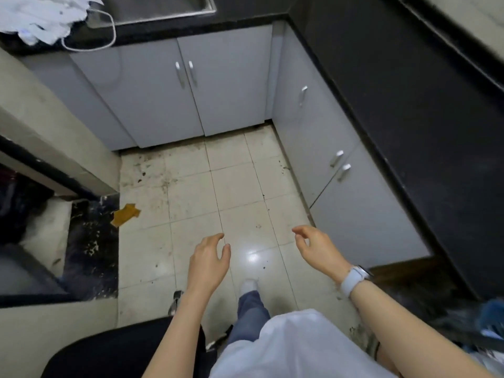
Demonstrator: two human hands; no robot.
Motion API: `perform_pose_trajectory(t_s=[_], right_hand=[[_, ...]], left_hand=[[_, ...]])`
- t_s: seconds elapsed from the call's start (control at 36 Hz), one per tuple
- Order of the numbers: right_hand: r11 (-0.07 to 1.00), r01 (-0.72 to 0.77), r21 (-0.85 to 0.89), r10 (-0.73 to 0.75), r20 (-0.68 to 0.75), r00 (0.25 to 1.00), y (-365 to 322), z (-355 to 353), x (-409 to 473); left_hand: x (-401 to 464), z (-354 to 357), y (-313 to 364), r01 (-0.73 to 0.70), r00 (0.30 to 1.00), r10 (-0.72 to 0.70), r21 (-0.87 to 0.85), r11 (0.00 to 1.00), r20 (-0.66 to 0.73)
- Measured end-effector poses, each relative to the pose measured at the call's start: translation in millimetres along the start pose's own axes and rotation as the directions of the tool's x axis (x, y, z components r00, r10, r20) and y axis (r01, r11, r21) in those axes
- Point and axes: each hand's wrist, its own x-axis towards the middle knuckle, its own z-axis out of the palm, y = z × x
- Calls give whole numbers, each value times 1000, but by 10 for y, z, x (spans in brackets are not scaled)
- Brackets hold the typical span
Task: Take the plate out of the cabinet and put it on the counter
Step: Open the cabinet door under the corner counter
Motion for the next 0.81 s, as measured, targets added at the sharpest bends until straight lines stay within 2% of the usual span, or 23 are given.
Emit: perform_pose_trajectory(t_s=[0.19,0.44,0.61,0.81], right_hand=[[998,12,53,-12,-11,1000,-525,-344,1113],[993,-71,99,77,-58,995,-490,-913,2538],[988,-63,141,74,-77,994,-604,-1397,3665],[986,-60,155,71,-67,995,-789,-1933,4749]], left_hand=[[1240,-481,331,2,1000,-2,36,999,-2],[2795,-550,979,-16,999,14,41,999,37],[3863,-639,1540,21,998,-24,54,998,50],[5032,-800,2308,-67,994,63,45,997,91]])
